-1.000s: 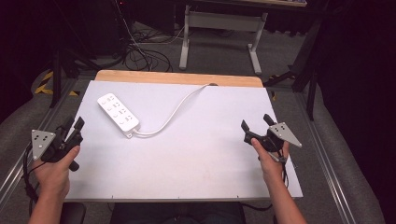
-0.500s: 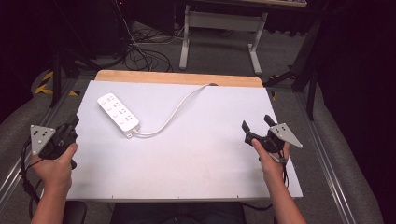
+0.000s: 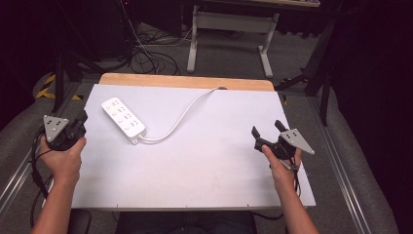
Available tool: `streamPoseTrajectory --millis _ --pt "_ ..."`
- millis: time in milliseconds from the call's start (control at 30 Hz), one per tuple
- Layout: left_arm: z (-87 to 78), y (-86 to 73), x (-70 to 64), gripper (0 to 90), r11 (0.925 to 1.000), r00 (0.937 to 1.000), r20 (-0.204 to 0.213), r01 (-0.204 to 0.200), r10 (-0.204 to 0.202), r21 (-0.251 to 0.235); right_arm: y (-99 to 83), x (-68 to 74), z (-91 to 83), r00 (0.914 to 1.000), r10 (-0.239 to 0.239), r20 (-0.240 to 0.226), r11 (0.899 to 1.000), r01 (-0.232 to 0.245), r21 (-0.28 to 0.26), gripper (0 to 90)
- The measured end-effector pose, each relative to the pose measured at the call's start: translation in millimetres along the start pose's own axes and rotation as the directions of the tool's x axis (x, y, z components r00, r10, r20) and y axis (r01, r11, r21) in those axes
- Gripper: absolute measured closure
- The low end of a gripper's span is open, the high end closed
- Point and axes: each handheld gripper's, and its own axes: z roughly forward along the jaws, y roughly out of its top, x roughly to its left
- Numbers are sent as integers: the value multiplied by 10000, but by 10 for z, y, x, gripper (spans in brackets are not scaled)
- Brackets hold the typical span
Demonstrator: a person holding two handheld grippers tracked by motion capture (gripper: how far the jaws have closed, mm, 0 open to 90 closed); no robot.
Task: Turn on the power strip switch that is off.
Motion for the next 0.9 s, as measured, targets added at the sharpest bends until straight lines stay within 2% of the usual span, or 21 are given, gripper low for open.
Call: streamPoseTrajectory --millis 167,400,500,667,900 --pt "140 44 -75 900 9979 9982 77 -589 587 268 3 10 -5 9999 -127 -8 9999 127 -38 88" --pt "416 53 -101 900 9923 9969 210 -777 760 962 6 23 -14 9998 -214 26 9998 214 -20 90" --pt "539 55 -98 900 9879 9965 469 -751 693 1353 8 24 -20 9998 -198 23 9998 198 -23 93" --pt "767 38 -76 900 9704 9942 725 -943 800 2222 8 33 -22 9998 -201 -47 9998 201 -23 101" --pt "993 33 -84 900 9447 9921 915 -1105 861 3088 11 58 -33 9996 -245 -131 9997 245 -5 104"
